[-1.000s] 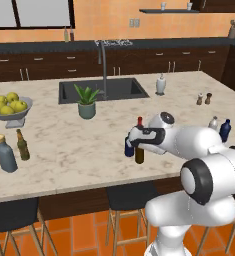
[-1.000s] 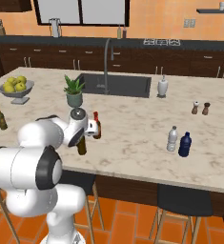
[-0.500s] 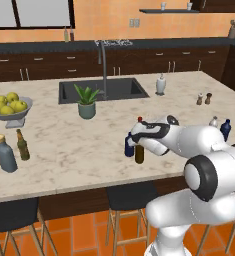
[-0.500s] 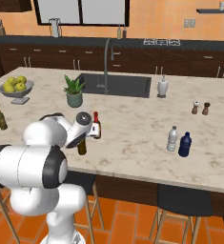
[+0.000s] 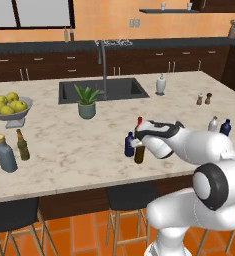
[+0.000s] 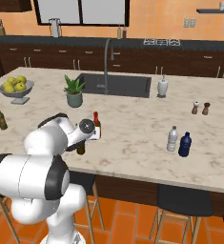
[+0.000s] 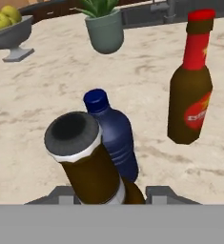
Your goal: Move the plastic bottles in the middle to the plastics group, and the glass bottles in the middle to the glass group.
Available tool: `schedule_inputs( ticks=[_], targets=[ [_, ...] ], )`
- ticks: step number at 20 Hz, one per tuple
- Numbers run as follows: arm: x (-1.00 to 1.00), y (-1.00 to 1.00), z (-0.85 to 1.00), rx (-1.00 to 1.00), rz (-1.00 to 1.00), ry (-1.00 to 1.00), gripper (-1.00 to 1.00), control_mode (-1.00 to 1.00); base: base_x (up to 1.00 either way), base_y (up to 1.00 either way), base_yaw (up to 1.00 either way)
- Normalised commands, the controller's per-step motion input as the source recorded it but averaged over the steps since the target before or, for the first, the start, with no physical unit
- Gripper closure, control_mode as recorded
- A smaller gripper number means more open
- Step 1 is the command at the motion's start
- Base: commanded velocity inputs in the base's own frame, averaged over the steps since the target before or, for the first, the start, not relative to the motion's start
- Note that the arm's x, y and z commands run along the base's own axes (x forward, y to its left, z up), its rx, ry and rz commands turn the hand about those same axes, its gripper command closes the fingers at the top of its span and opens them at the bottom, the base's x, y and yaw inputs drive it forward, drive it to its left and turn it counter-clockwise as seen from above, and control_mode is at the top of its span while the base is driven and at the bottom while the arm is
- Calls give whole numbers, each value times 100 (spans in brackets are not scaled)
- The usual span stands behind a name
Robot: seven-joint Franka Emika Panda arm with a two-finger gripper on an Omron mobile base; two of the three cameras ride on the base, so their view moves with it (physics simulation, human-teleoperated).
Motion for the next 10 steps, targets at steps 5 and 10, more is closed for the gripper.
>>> schedule_inputs(
  ticks=[5,10],
  targets=[
    [-26,-26,59,-1,0,0,100,-100,0,0,0],
    [-52,31,54,12,0,1,100,-100,0,0,0]
  ],
)
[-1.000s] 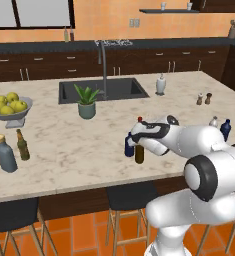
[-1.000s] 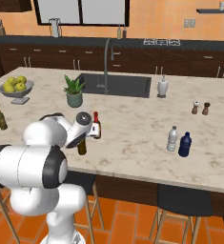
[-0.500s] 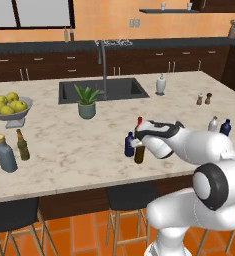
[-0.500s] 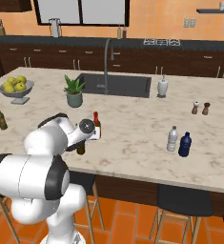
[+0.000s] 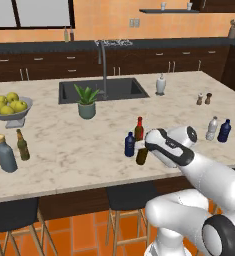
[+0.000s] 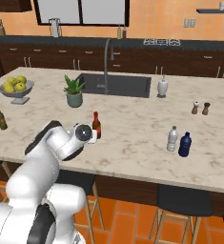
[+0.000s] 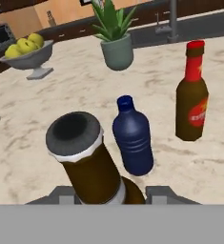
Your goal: Move the plastic bottles in the middle to the plastics group, and the glass bottles in the middle to the glass group.
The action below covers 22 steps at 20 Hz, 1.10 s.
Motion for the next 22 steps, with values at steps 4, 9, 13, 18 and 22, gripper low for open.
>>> schedule_inputs(
  ticks=[4,9,13,18,22],
  targets=[
    [-11,86,34,9,1,12,100,-100,0,0,0],
    [0,99,12,1,3,16,100,-100,0,0,0],
    [4,100,0,0,1,8,100,-100,0,0,0],
    [10,100,0,0,5,2,100,-100,0,0,0],
    [2,100,1,0,13,-1,100,-100,0,0,0]
  ],
)
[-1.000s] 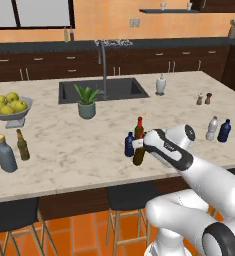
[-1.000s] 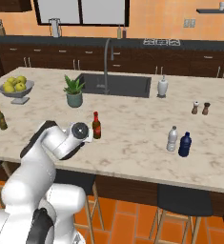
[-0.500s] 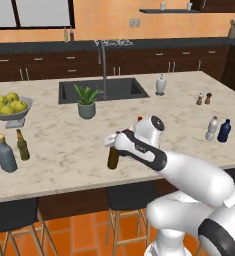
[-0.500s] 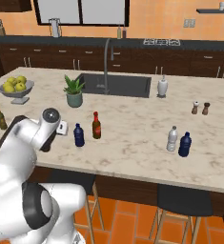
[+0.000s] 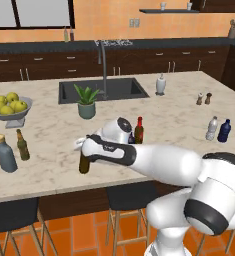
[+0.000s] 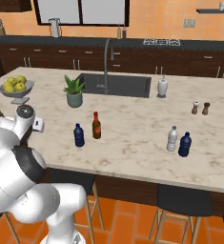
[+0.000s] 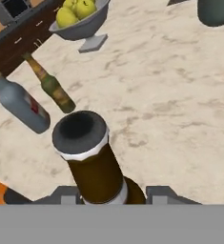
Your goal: Move the plastic bottles in the middle to the plastics group, and the glass bottles in the middle to the glass group.
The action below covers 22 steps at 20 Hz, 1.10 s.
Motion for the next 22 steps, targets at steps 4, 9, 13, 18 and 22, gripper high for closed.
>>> schedule_inputs(
  ticks=[4,9,13,18,22],
  targets=[
    [26,95,16,0,9,-6,100,-100,0,0,0],
    [27,97,13,0,4,-16,100,-100,0,0,0],
    [13,89,2,-4,0,-19,100,-100,0,0,0],
    [31,72,0,-1,0,-3,100,-100,0,0,0],
    [19,56,16,0,0,8,100,-100,0,0,0]
  ],
)
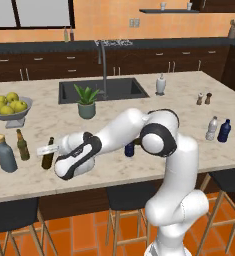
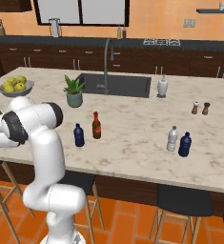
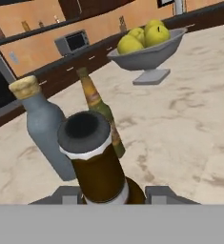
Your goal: Move the plastic bottles in the middle to the plastics group, and the glass bottles in the middle to the glass group.
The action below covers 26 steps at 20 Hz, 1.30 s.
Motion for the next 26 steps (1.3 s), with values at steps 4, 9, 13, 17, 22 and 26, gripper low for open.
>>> schedule_inputs(
  ticks=[4,9,13,17,22,26],
  targets=[
    [9,62,25,0,0,18,100,-100,0,0,0],
    [12,57,23,-5,0,12,100,-100,0,0,0],
    [1,48,-5,-17,-2,0,100,-100,0,0,0],
    [0,51,-28,-18,-5,0,100,-100,0,0,0],
    [0,53,-43,-3,-4,1,100,-100,0,0,0],
    [-1,40,-51,0,0,0,100,-100,0,0,0]
  ],
)
